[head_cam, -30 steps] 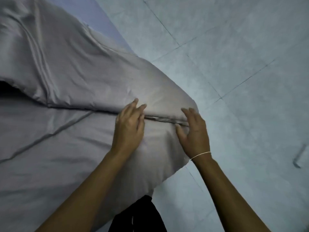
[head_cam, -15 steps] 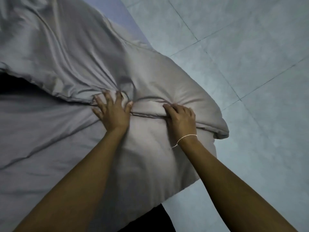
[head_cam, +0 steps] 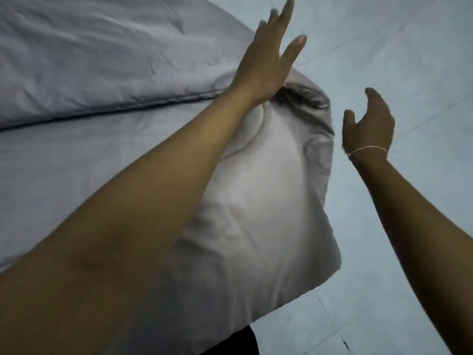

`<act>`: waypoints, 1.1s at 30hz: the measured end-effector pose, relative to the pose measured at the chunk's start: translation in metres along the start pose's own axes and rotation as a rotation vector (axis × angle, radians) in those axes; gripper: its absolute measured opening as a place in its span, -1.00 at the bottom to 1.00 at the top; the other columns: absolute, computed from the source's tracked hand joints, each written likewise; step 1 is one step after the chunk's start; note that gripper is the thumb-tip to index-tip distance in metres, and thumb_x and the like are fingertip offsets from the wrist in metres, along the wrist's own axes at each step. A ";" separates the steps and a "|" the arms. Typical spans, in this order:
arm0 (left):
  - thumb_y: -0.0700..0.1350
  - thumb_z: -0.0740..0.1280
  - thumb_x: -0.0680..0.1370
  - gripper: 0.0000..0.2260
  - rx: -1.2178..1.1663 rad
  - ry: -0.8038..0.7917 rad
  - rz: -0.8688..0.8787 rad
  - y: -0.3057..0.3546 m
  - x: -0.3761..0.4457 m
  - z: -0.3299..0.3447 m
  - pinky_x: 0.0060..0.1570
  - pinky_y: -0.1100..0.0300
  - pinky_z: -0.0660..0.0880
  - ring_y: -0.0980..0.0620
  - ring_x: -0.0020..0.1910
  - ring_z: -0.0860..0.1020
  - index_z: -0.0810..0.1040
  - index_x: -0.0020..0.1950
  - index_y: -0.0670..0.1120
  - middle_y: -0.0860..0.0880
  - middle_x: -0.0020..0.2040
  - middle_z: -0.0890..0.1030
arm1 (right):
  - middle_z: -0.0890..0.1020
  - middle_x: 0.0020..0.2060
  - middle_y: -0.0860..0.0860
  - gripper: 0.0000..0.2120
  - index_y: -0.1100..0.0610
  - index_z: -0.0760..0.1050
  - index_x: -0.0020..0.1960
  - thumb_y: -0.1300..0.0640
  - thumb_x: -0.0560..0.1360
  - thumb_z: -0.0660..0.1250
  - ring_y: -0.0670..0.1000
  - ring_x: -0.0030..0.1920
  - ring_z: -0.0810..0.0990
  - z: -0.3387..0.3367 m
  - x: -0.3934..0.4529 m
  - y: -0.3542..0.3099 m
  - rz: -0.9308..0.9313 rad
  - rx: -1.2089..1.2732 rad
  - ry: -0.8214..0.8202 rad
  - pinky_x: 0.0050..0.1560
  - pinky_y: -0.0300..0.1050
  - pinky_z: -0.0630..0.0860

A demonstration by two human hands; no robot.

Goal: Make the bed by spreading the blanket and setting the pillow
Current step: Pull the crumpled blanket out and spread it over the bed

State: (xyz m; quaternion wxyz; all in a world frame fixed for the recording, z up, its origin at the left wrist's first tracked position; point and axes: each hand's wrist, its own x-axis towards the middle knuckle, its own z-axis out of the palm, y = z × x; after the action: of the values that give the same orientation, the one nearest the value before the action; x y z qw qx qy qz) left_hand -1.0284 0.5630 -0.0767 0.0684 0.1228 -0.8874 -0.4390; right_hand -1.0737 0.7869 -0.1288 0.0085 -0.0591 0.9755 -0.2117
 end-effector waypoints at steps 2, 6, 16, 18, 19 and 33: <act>0.04 0.06 0.65 -0.50 0.150 0.040 0.006 -0.018 -0.028 0.007 0.48 -0.02 -0.04 -0.13 0.54 -0.03 0.02 0.56 -0.04 -0.14 0.56 0.05 | 0.25 0.49 0.14 -0.45 0.14 0.18 0.51 0.00 0.58 0.17 0.11 0.50 0.18 0.016 -0.033 -0.003 -0.072 0.043 -0.050 0.49 -0.07 0.06; 0.09 0.05 0.63 -0.47 0.559 -0.035 -0.088 -0.083 -0.122 0.044 0.47 -0.12 -0.06 -0.17 0.54 0.00 0.03 0.55 -0.03 -0.17 0.56 0.05 | 0.09 0.54 0.13 -0.40 0.01 0.07 0.54 -0.19 0.59 0.08 0.18 0.53 0.05 0.059 -0.120 -0.021 -0.122 -0.055 -0.325 0.48 0.25 0.05; 0.12 0.03 0.61 -0.47 0.793 -0.042 -0.020 -0.131 -0.172 0.069 0.48 -0.15 -0.02 -0.11 0.53 0.08 0.10 0.55 -0.03 -0.13 0.55 0.13 | 0.11 0.54 0.00 -0.35 -0.16 -0.05 0.54 -0.38 0.51 -0.15 0.08 0.54 0.07 0.095 -0.151 0.010 -0.045 -0.182 -0.321 0.47 0.30 0.00; 0.12 0.03 0.61 -0.47 0.790 -0.043 -0.019 -0.132 -0.174 0.069 0.48 -0.14 -0.02 -0.11 0.53 0.07 0.10 0.55 -0.03 -0.13 0.55 0.12 | 0.19 0.52 0.02 -0.33 -0.13 -0.01 0.53 -0.40 0.50 -0.17 0.11 0.51 0.15 0.097 -0.151 0.016 0.041 -0.169 -0.301 0.45 0.32 0.05; 0.12 0.03 0.61 -0.47 0.791 -0.043 -0.018 -0.132 -0.176 0.070 0.48 -0.14 -0.02 -0.10 0.53 0.07 0.09 0.55 -0.03 -0.12 0.55 0.12 | 0.22 0.51 0.03 -0.32 -0.12 0.00 0.53 -0.40 0.50 -0.17 0.11 0.49 0.18 0.098 -0.153 0.018 0.059 -0.174 -0.292 0.44 0.32 0.08; 0.12 -0.05 0.63 -0.48 0.715 -0.071 -0.447 -0.079 -0.192 0.098 0.46 -0.15 -0.04 -0.11 0.54 0.03 0.03 0.56 -0.04 -0.11 0.57 0.04 | -0.01 0.56 0.11 -0.31 -0.03 -0.20 0.56 -0.32 0.56 -0.11 0.18 0.53 0.07 0.066 -0.141 0.042 -0.166 -0.140 -0.679 0.48 0.18 0.11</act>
State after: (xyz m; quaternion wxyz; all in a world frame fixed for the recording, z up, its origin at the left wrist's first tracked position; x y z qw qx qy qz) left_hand -0.8543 0.6452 -0.2014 -0.1061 0.3128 -0.9372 -0.1116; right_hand -0.9352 0.8140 -0.2076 0.3108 -0.2058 0.9211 -0.1124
